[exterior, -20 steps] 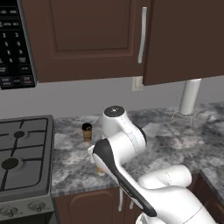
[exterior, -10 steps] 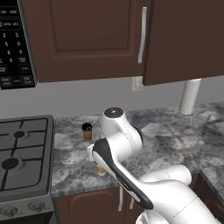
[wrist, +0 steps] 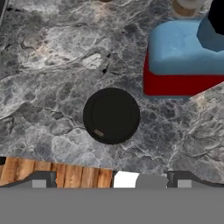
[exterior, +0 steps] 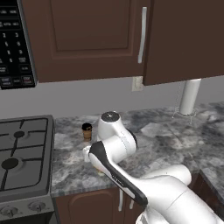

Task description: Sort all alcoholic drinks to one cabinet, and non-alcoholic drinks to the other.

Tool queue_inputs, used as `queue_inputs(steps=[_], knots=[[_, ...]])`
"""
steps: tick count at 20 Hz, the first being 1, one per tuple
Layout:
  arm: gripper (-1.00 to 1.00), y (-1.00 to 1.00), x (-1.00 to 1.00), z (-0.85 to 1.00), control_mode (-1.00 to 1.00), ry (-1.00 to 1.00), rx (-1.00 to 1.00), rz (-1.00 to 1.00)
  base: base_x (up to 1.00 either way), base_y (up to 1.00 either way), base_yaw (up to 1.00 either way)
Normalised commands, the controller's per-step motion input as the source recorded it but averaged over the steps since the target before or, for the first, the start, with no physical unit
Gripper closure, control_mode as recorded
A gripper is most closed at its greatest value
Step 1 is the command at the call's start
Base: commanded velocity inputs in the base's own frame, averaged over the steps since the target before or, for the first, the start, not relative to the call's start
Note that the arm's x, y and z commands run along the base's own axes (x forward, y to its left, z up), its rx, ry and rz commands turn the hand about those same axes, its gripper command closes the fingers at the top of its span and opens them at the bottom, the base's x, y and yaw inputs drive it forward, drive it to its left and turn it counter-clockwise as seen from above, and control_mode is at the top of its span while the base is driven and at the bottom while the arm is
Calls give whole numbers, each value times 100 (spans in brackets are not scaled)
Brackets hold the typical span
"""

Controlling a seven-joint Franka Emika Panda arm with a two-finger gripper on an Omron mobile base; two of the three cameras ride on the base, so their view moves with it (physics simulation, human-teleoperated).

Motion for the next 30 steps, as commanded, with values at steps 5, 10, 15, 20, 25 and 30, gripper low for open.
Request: queue_inputs(steps=[5,10,15,20,25,30], knots=[[-100,5,20,-6,-100,0,5,0,0,0,0],[-100,0,12,-7,-100,0,1,0,0,0,0],[-100,0,7,-16,-100,0,0,0,0,0,0],[-100,0,0,-16,-100,0,0,0,0,0,0],[-100,0,0,-15,-100,1,0,0,0,0,0],[-100,0,1,-16,-100,0,0,0,0,0,0]])
